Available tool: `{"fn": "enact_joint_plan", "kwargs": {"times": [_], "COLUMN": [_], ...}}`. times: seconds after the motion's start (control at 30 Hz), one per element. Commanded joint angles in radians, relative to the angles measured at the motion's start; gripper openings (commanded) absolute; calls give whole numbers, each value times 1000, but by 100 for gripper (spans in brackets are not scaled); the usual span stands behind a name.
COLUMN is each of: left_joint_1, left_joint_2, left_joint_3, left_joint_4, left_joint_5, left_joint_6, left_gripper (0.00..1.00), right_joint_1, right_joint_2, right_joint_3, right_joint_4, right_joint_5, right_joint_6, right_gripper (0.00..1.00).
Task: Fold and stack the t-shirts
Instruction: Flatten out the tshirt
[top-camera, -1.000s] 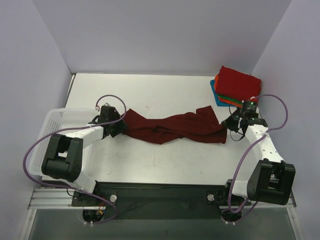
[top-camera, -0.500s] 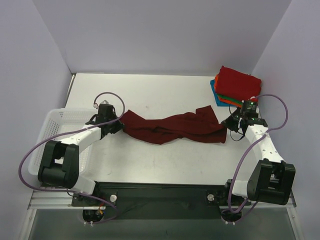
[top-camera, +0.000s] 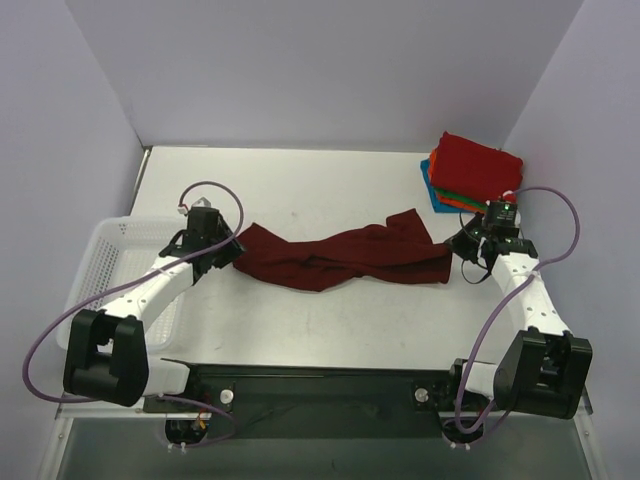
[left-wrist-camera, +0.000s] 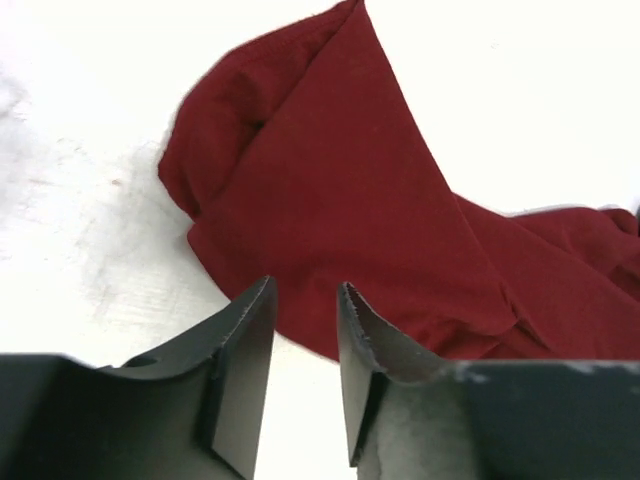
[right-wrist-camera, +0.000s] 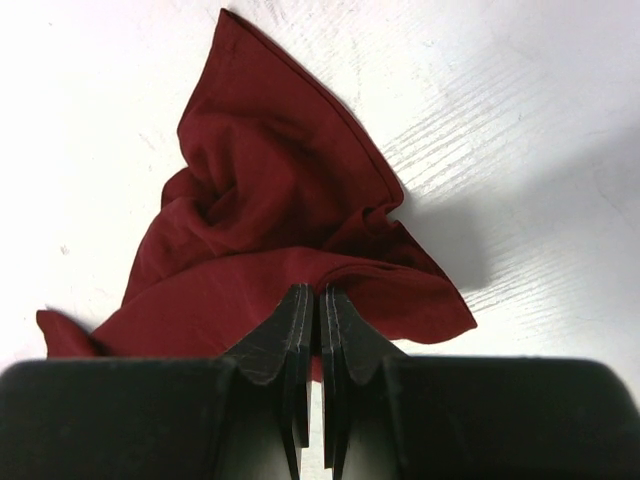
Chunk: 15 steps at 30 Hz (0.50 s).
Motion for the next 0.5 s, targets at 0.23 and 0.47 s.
{"fn": "enact_joint_plan", "kwargs": {"times": [0.23, 0.47], "left_joint_1": [1, 1], "left_joint_2": [-16, 52], "left_joint_3": [-86, -126], "left_joint_4": [2, 112], "left_joint_5": [-92, -103], "left_joint_6": [19, 19], "left_gripper": [63, 68], "right_joint_1": [2, 5], "right_joint_2": [-23, -31], "right_joint_3": [-12, -24], "right_joint_4": [-9, -6], "right_joint_5": [-12, -15], "right_joint_6": [-19, -22], "right_gripper": [0, 0]}}
